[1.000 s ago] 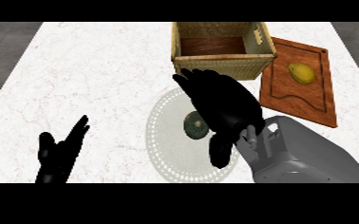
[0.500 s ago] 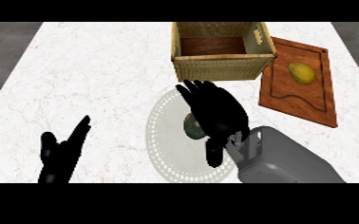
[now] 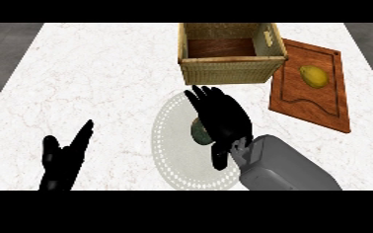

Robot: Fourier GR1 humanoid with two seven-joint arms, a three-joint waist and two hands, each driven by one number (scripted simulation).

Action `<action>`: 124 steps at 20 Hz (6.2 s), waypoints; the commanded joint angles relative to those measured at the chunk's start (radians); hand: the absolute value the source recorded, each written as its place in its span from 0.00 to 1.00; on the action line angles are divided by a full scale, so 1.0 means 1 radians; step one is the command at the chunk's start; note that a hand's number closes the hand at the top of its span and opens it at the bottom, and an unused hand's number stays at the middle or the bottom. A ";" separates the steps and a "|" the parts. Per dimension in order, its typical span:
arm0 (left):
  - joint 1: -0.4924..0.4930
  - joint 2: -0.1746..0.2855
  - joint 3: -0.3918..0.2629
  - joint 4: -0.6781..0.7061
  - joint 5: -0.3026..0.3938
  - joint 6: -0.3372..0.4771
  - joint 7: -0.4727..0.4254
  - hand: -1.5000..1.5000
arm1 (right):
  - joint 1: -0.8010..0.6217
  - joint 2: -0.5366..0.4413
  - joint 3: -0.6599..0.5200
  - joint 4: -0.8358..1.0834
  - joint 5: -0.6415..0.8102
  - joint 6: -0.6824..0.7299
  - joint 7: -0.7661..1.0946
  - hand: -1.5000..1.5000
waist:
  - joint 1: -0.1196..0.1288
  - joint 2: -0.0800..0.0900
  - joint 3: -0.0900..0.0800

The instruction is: Pick the squash from the placemat and place it in the basket

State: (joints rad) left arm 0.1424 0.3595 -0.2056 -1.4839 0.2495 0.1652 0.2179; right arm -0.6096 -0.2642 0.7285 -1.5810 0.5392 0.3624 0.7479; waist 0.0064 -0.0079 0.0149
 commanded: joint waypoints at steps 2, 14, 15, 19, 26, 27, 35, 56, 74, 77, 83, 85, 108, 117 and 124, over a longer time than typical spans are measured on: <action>0.024 -0.041 0.009 0.124 -0.025 -0.018 -0.082 0.50 | 0.051 0.016 -0.010 0.031 0.072 -0.039 -0.078 0.00 | -0.004 0.009 -0.015; 0.006 -0.039 0.019 0.031 -0.046 -0.007 0.056 0.50 | 0.030 0.127 -0.013 0.245 0.165 0.024 -0.095 0.00 | 0.001 0.009 -0.015; -0.007 -0.054 0.032 0.075 -0.058 -0.005 0.015 0.50 | 0.039 0.139 -0.016 0.230 0.178 0.032 -0.088 0.00 | -0.002 0.008 -0.015; 0.022 -0.034 0.068 0.053 -0.032 -0.048 0.021 0.50 | 0.066 0.168 -0.032 0.269 0.223 -0.009 -0.126 0.00 | -0.001 0.008 -0.015; 0.017 -0.059 0.056 0.028 -0.069 -0.040 0.059 0.50 | 0.087 0.132 -0.079 0.294 0.270 -0.033 -0.243 0.00 | -0.003 0.008 -0.015; -0.001 -0.072 0.061 0.104 -0.089 -0.040 0.005 0.50 | 0.118 0.145 -0.065 0.300 0.283 -0.044 -0.220 0.00 | -0.006 0.008 -0.015; -0.023 -0.084 0.067 0.021 -0.094 -0.034 0.098 0.50 | 0.085 0.133 -0.035 0.370 0.386 -0.070 -0.350 1.00 | -0.003 0.008 -0.015; -0.070 -0.072 0.080 0.056 -0.089 -0.126 0.081 0.50 | -0.372 0.264 0.148 0.308 0.026 -0.304 0.485 1.00 | 0.087 0.010 -0.017; -0.016 -0.092 0.100 0.064 -0.118 -0.083 0.057 0.50 | -0.830 0.264 -0.336 0.324 0.213 -0.677 0.604 1.00 | 0.018 0.003 -0.018; -0.001 -0.084 0.107 0.071 -0.114 -0.097 0.053 0.50 | -0.909 0.264 -0.412 0.375 0.238 -0.659 0.608 1.00 | 0.011 0.004 -0.018; 0.027 -0.102 0.105 0.062 -0.125 -0.089 0.020 0.50 | -0.990 0.211 -0.555 0.482 0.235 -0.578 0.553 1.00 | 0.003 0.004 -0.017; -0.041 -0.115 0.108 0.091 -0.128 -0.083 0.039 0.50 | -0.976 0.211 -0.589 0.557 0.227 -0.618 0.471 1.00 | 0.002 0.012 -0.017; -0.019 -0.128 0.132 0.106 -0.146 -0.112 0.021 0.50 | -0.763 0.176 -0.827 0.811 0.118 -0.840 0.020 1.00 | 0.009 0.015 -0.016; -0.037 -0.139 0.128 0.089 -0.172 -0.097 0.042 0.50 | -0.743 0.103 -0.775 0.968 0.242 -0.843 0.056 1.00 | 0.002 0.015 -0.016; 0.000 -0.118 0.158 0.059 -0.151 -0.132 0.046 0.50 | -0.662 0.049 -0.733 0.862 0.224 -0.678 -0.041 0.00 | -0.007 0.006 -0.015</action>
State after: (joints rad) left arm 0.1326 0.2464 -0.0455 -1.4719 0.0926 0.0546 0.2501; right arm -1.3048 -0.1867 -0.0263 -0.6744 0.7521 -0.3688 0.7228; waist 0.0077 -0.0038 0.0114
